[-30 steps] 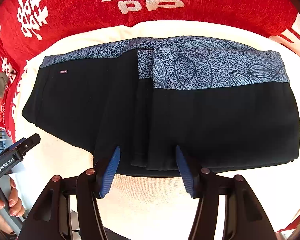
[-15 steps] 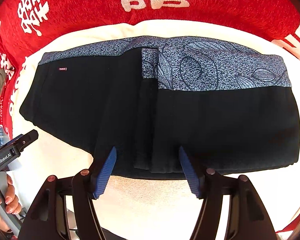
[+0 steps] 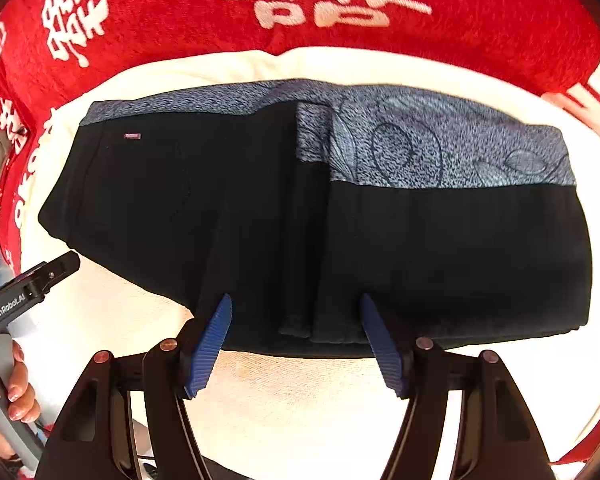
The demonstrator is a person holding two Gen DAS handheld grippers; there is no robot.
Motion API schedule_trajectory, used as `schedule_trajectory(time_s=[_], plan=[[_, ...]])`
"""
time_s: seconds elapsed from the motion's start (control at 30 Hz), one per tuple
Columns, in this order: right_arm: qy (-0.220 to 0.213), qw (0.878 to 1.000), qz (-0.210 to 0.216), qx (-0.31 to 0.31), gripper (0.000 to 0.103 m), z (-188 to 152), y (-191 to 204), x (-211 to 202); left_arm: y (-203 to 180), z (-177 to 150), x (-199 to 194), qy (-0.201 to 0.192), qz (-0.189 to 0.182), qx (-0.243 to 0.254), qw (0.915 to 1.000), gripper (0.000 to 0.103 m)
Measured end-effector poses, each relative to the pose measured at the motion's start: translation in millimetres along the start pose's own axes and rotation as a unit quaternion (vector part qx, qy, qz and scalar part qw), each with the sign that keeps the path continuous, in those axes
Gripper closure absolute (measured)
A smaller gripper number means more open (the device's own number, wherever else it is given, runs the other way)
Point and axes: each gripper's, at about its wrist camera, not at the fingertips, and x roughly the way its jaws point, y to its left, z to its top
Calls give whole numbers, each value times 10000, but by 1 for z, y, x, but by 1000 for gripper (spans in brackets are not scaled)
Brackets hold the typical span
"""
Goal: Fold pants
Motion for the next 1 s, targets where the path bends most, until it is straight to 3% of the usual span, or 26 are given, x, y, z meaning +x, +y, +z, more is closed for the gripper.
schedule_trajectory(time_s=[0.07,0.13,0.2,0.27,0.53,1.0], plan=[[-108,9999,-13,-47,32,0,4,-6,2,1,1,7,-10,-30,10000,18],[-259,9995,114,-112,39,1,9,-14,5,1,2,13,-24,-65,10000,18],[-304,9990,245,-214,59,1,14,-18,7,2,2,9,-35,-104,9999,18],[-261,9985,317,-369,71,3,22,-17,10,3,3,9,-50,-143,9999,18],[345,9983,468,-44,73,-5,14,24,19,6,5,-12,-104,-232,9997,18],[300,9987,395,-124,72,-7,10,25,28,10,10,-14,-146,-302,9994,18]])
